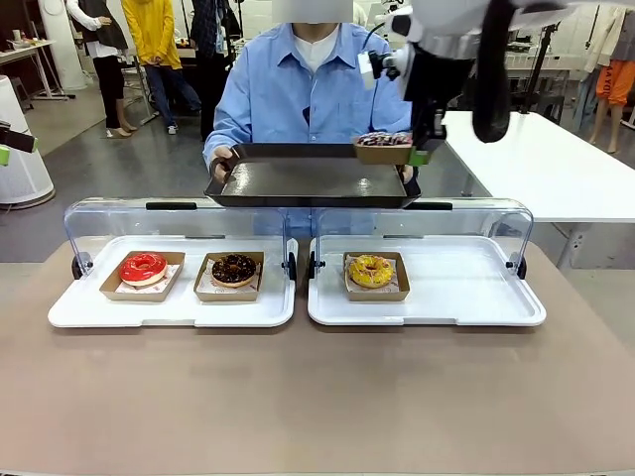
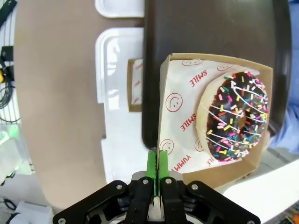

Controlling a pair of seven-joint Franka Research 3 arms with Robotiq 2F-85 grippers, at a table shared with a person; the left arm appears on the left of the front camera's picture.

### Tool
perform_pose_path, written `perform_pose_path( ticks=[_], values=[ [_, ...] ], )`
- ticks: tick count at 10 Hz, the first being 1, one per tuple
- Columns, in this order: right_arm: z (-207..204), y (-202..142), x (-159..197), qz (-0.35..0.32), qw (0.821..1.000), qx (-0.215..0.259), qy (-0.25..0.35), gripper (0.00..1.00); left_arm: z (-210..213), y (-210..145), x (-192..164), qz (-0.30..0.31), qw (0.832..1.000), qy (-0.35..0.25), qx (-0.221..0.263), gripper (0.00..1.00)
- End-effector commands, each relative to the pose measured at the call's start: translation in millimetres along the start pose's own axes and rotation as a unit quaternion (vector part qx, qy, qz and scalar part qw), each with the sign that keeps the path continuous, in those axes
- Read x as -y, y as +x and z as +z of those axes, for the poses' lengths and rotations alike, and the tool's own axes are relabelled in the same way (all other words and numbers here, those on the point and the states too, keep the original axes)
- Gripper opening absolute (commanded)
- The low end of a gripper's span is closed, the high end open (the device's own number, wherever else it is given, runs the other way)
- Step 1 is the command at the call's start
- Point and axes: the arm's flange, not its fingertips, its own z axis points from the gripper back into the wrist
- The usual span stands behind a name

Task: Provide the desired donut to the person.
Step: Place the picked Paper togo box onto the Handle tray extended by the person.

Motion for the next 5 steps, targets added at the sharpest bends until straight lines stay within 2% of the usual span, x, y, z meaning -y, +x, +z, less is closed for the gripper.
perform_pose_path(
  ticks=[1, 5],
  values=[
    [-12.0, 19.6, 33.7, -0.024, 1.000, -0.006, 0.003, 0.02, 1.7, 0.5, 0.5, -0.002, 1.000, -0.001, 0.004, 1.00],
    [-42.7, 38.1, 64.9, -0.039, 0.999, -0.009, 0.035, 0.02, 1.7, 0.5, 0.5, -0.002, 1.000, -0.001, 0.004, 1.00]
  ],
)
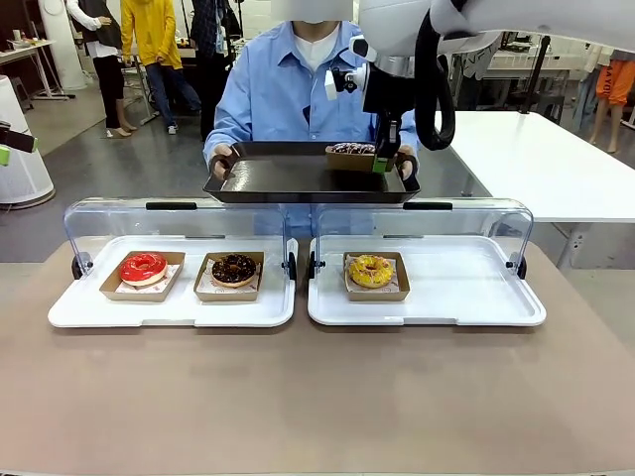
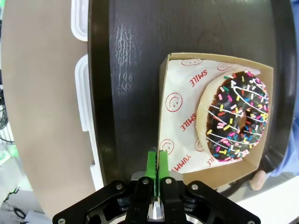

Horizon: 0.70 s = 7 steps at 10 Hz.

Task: Provide the desired donut to the person.
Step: Place the picked Paper togo box onto the Handle tray extended by the person.

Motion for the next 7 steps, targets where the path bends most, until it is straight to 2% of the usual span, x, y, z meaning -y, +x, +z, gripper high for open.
perform_pose_path(
  ticks=[1, 4, 6, 7],
  values=[
    [-1.8, 3.1, 14.0, -0.015, 0.999, -0.025, 0.014, 0.02, 1.7, 0.7, 0.5, -0.002, 1.000, -0.001, 0.004, 1.00],
    [-10.7, -3.4, 17.1, -0.015, 0.999, -0.037, 0.028, 0.02, 1.7, 0.7, 0.5, -0.002, 1.000, -0.001, 0.004, 1.00],
    [-12.9, -7.1, 13.7, 0.011, 0.999, -0.039, 0.033, 0.02, 1.7, 0.7, 0.5, -0.002, 1.000, -0.001, 0.004, 1.00],
    [-13.6, -6.9, 13.3, 0.023, 0.998, -0.036, 0.037, 0.13, 1.7, 0.7, 0.5, -0.002, 1.000, -0.001, 0.004, 1.00]
  ],
)
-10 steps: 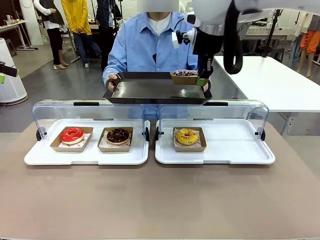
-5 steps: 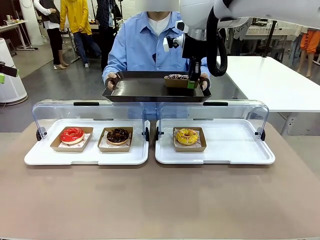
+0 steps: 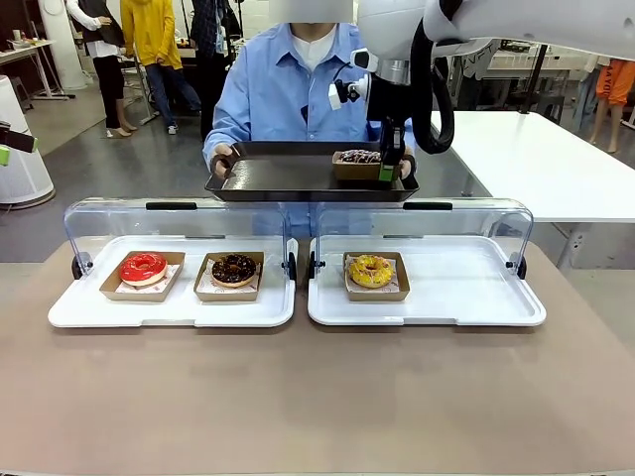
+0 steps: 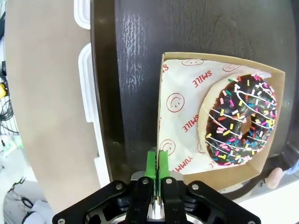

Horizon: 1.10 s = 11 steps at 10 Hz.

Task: Provide the desired donut to the person.
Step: Place the picked Paper togo box onto the Handle tray extended by the person.

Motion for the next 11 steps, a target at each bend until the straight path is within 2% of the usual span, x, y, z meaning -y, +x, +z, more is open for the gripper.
perform_pose_path(
  ticks=[1, 2, 3, 5, 6, 7, 11],
  values=[
    [1.5, 0.1, 4.3, 0.021, 1.000, -0.010, 0.003, 0.61, 1.7, 0.8, 0.5, -0.002, 1.000, -0.001, 0.004, 1.00],
    [0.7, 0.0, 3.0, 0.027, 1.000, -0.010, 0.005, 0.72, 1.7, 0.8, 0.5, -0.002, 1.000, -0.001, 0.004, 1.00],
    [0.1, 0.3, 2.6, 0.031, 0.999, -0.011, 0.005, 1.00, 1.7, 0.8, 0.5, -0.002, 1.000, -0.001, 0.004, 1.00],
    [0.5, 0.3, 3.2, 0.036, 0.999, -0.013, 0.004, 1.00, 1.7, 0.8, 0.5, -0.002, 1.000, -0.001, 0.004, 1.00],
    [0.7, -0.1, 2.2, 0.040, 0.999, -0.013, 0.002, 0.94, 1.7, 0.8, 0.5, -0.002, 1.000, -0.001, 0.004, 1.00],
    [0.4, -1.0, 2.1, 0.041, 0.999, -0.012, 0.002, 1.00, 1.7, 0.8, 0.5, -0.002, 1.000, -0.001, 0.004, 1.00],
    [0.0, -2.4, 0.7, 0.050, 0.999, -0.010, 0.006, 1.00, 1.7, 0.8, 0.5, -0.002, 1.000, -0.001, 0.004, 1.00]
  ],
)
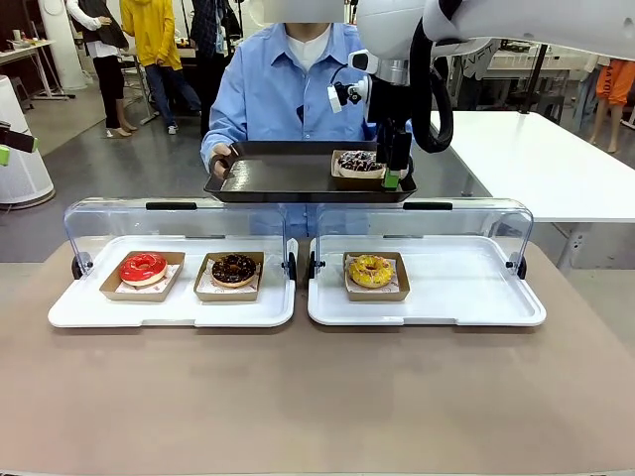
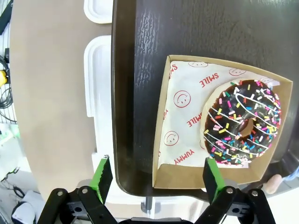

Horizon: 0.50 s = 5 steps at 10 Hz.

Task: Provide the desired donut to the person.
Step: Place the picked Paper togo box onto the Handle tray extended by the person.

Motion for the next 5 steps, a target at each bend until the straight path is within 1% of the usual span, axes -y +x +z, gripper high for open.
perform_pose_path(
  ticks=[1, 2, 3, 4, 5],
  values=[
    [0.5, -3.5, 1.5, 0.016, 1.000, -0.006, 0.005, 1.00, 1.7, 0.8, 0.5, -0.002, 1.000, -0.001, 0.004, 1.00],
    [2.0, -3.4, -0.5, 0.019, 1.000, -0.006, 0.007, 1.00, 1.7, 0.8, 0.5, -0.002, 1.000, -0.001, 0.004, 1.00],
    [6.0, -4.3, -8.3, 0.025, 0.999, -0.021, 0.006, 1.00, 1.7, 0.8, 0.5, -0.002, 1.000, -0.001, 0.004, 1.00],
    [10.8, -9.1, -22.5, 0.036, 0.999, -0.038, 0.017, 1.00, 1.7, 0.8, 0.5, -0.002, 1.000, -0.001, 0.004, 1.00],
    [20.0, -19.8, -39.8, 0.045, 0.998, -0.042, 0.024, 1.00, 1.7, 0.8, 0.5, -0.002, 1.000, -0.001, 0.004, 1.00]
  ],
)
